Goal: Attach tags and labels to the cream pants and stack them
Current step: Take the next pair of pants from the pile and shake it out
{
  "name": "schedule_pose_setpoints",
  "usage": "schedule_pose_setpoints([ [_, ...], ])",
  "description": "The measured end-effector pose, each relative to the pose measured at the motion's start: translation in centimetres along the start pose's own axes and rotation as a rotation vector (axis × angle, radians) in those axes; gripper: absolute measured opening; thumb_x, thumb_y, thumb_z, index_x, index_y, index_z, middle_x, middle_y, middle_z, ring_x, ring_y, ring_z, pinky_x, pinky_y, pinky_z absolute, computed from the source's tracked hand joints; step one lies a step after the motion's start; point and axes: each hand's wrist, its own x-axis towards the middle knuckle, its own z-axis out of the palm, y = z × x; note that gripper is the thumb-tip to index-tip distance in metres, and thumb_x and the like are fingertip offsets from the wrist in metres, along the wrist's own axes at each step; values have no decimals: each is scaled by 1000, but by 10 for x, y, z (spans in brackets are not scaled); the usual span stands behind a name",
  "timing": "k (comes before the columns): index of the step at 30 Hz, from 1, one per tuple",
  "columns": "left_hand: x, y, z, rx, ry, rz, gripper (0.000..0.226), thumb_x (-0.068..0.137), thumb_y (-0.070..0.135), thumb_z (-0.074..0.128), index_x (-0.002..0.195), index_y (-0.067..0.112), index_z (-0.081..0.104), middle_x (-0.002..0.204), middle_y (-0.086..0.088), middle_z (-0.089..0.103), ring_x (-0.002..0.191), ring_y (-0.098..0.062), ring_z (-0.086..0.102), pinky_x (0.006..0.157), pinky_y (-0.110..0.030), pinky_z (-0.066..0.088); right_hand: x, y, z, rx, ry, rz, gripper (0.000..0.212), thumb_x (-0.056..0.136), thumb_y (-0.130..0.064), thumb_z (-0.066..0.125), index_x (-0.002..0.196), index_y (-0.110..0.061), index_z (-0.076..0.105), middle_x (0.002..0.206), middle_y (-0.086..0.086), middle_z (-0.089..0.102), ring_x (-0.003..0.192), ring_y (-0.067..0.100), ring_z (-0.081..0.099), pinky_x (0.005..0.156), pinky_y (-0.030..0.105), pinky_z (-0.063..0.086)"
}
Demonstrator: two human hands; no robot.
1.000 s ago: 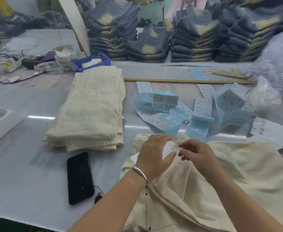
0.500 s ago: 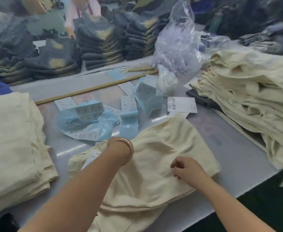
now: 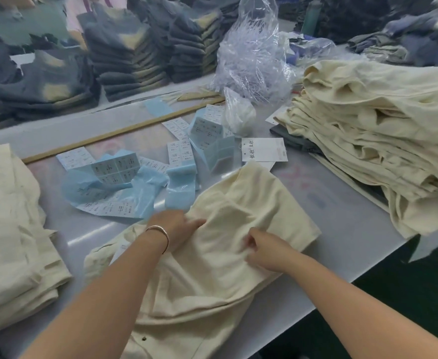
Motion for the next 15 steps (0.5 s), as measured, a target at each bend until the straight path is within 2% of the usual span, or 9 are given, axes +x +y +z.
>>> schedule_pose_setpoints([
  [2, -8, 1, -4, -112, -52, 14, 69, 58, 90, 48, 93, 32, 62, 93, 14, 65, 91, -16, 61, 68, -28, 39, -1, 0, 1, -24, 6, -3, 38, 79, -29, 63, 113, -18, 51, 111, 1, 60, 104, 23, 57, 88, 32, 46],
  [3, -13, 3, -7, -219, -78, 21, 66, 53, 87, 59, 89, 31, 64, 85, 18, 64, 83, -10, 61, 62, -24, 40, -1, 0, 2, -35, 8, -4, 38, 79, -29, 63, 114, -18, 51, 111, 1, 60, 104, 23, 58, 87, 32, 47],
  [5, -20, 8, -14, -413, -136, 51, 52, 51, 69, 80, 82, 29, 68, 75, 20, 65, 71, 0, 61, 52, -14, 41, -1, 0, 3, -42, 20, -8, 38, 78, -30, 62, 112, -19, 51, 109, 1, 61, 101, 24, 58, 84, 33, 48],
  [6, -23, 11, -17, -476, -179, 81, 45, 52, 58, 86, 82, 28, 69, 75, 19, 67, 72, 0, 63, 51, -11, 42, -1, 0, 3, -47, 29, -15, 37, 78, -30, 62, 111, -18, 51, 109, 2, 61, 100, 24, 59, 83, 34, 48],
  [8, -31, 21, -25, -529, -249, 146, 38, 56, 40, 91, 85, 24, 72, 82, 14, 72, 80, -7, 67, 58, -10, 49, -1, -2, 1, -43, 42, -28, 35, 79, -29, 63, 111, -18, 51, 107, 3, 61, 97, 24, 59, 79, 34, 47],
  [10, -42, 33, -39, -519, -258, 179, 42, 58, 33, 89, 91, 13, 74, 91, -2, 75, 87, -21, 70, 74, -27, 58, -6, -3, -2, 47, 66, -52, 32, 81, -27, 64, 109, -19, 51, 104, 0, 60, 93, 21, 58, 78, 33, 47],
  [12, -57, 45, -58, -553, -235, 229, 47, 55, 30, 87, 91, 4, 73, 91, -11, 75, 85, -24, 71, 77, -37, 57, -17, 1, -7, 194, 186, -72, 21, 83, -27, 65, 99, -23, 52, 92, -4, 59, 83, 18, 57, 73, 33, 47],
  [15, -80, 58, -89, -840, -195, 381, 29, 59, 12, 84, 85, 8, 73, 82, -4, 75, 73, -15, 71, 65, -30, 59, -43, 18, -19, 376, 530, 64, 20, 88, -38, 62, 86, -25, 48, 79, -4, 56, 71, 15, 53, 60, 30, 42],
])
